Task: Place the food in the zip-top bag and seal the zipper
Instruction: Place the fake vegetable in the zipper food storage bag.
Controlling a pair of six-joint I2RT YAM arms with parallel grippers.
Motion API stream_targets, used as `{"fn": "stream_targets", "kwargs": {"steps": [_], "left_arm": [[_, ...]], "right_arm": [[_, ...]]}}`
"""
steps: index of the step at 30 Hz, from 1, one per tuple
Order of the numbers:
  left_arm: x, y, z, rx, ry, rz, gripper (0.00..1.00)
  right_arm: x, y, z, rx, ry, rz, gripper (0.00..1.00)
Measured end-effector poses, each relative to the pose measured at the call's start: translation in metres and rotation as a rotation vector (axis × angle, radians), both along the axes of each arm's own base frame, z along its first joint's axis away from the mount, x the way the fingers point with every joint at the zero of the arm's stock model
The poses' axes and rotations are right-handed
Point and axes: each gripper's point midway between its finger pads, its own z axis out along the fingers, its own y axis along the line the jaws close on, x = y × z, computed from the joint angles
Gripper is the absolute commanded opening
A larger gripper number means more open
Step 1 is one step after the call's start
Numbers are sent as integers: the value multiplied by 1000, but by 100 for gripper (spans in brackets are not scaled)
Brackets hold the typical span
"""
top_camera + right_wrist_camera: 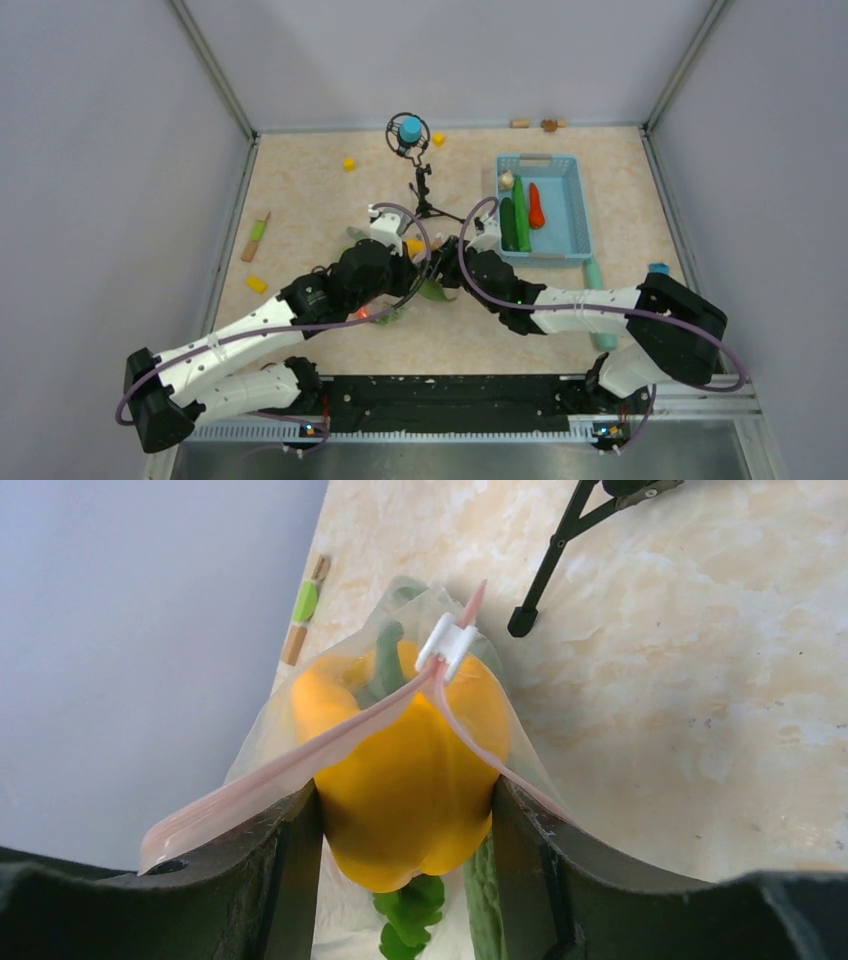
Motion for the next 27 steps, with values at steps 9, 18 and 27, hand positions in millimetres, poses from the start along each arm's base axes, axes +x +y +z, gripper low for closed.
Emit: {"fn": "stream_targets", "kwargs": {"steps": [9,18,27], "left_arm": [[-7,1,-1,-23,0,-30,0],[-15,2,14,-112,-46,-58,0],[-6,16,18,-124,-65,48,0]], "right_arm": [[7,5,-16,34,22,-95,54],[3,9,-18,43,35,-102,74],[-10,14,4,-58,-77,50,94]]}}
